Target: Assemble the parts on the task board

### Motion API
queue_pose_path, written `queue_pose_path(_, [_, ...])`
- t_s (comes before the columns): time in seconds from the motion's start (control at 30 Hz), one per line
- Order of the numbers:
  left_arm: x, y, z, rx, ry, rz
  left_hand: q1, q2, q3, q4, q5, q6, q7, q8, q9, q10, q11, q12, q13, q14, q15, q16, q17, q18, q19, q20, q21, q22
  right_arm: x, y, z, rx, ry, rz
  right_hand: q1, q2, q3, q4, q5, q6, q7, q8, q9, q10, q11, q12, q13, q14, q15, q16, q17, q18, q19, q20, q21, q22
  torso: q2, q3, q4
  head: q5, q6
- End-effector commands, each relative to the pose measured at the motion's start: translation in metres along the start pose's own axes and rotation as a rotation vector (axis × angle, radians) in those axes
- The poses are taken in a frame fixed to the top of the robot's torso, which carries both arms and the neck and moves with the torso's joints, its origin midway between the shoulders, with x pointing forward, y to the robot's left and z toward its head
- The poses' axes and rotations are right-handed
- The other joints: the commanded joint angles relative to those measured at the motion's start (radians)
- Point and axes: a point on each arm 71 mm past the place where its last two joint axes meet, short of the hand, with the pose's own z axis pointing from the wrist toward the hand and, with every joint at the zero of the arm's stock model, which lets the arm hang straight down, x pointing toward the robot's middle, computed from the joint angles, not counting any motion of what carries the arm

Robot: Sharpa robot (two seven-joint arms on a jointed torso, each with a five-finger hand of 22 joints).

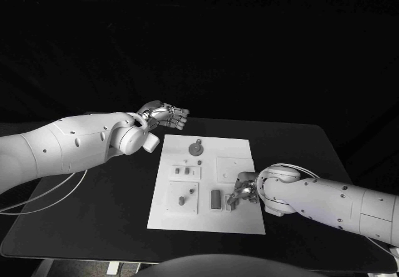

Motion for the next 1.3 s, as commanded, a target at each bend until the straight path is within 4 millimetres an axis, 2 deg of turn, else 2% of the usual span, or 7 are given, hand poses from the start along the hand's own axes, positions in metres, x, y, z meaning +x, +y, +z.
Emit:
queue_pose_path(0.03, [0.002,-0.002,0.000,0.008,0.016,0.001,-0.001,-0.004,-0.002,0.002,-0.006,-0.004,0.001,0.005,-0.002,-0.002,0.001,-0.006,-0.001,-0.006,0.001,-0.006,0.001,0.012,-0.005,-0.001,-0.001,0.001,0.009,-0.008,0.002,0.035,0.014,-0.036,0.015,0.004,-0.004,-0.003,0.006,-0.004,0.009,-0.012,-0.110,0.005,-0.003,-0.001,0.001,-0.001,0.003,0.000,0.000,0.017,0.000,0.004,0.003,0.011,0.000,0.0004,-0.0005,0.000,0.000])
queue_pose_path(0.17, [0.002,-0.002,0.000,0.007,0.016,0.003,0.000,-0.004,-0.002,0.002,-0.006,-0.004,0.001,0.005,-0.002,-0.002,0.001,-0.006,-0.001,-0.006,0.001,-0.006,0.001,0.012,-0.005,-0.001,-0.001,0.001,0.010,-0.011,0.001,0.037,0.014,-0.021,0.019,0.007,-0.004,-0.004,0.014,-0.004,0.009,-0.012,-0.110,0.005,-0.003,-0.002,0.001,-0.001,0.003,0.000,0.000,0.017,0.000,0.005,0.003,0.011,0.000,0.0008,-0.0006,-0.001,0.001])
queue_pose_path(0.43, [0.002,-0.001,0.000,0.006,0.015,0.004,0.000,-0.004,-0.002,0.002,-0.007,-0.005,0.001,0.005,-0.002,-0.002,0.001,-0.006,-0.001,-0.005,0.001,-0.006,0.002,0.012,-0.005,-0.001,-0.001,0.002,0.011,-0.020,-0.004,0.043,0.017,0.022,0.035,0.019,-0.010,-0.005,0.071,-0.004,0.010,-0.015,-0.110,0.004,-0.003,-0.004,0.002,-0.001,0.004,-0.001,0.000,0.017,-0.002,0.008,0.002,0.011,0.000,0.0015,-0.0008,-0.002,0.000])
queue_pose_path(1.3, [0.000,-0.001,0.000,0.004,0.013,0.006,0.002,-0.004,-0.002,0.002,-0.008,-0.005,0.002,0.005,-0.002,-0.002,0.001,-0.006,-0.001,-0.005,0.001,-0.006,0.003,0.012,-0.006,-0.001,-0.001,0.003,0.007,-0.030,-0.014,0.035,-0.011,0.064,0.036,0.021,-0.012,-0.004,0.076,-0.004,0.010,-0.015,-0.110,0.005,-0.003,-0.005,0.002,-0.002,0.005,-0.002,0.000,0.017,-0.002,0.008,0.002,0.011,0.000,-0.0005,0.0004,-0.006,0.000])
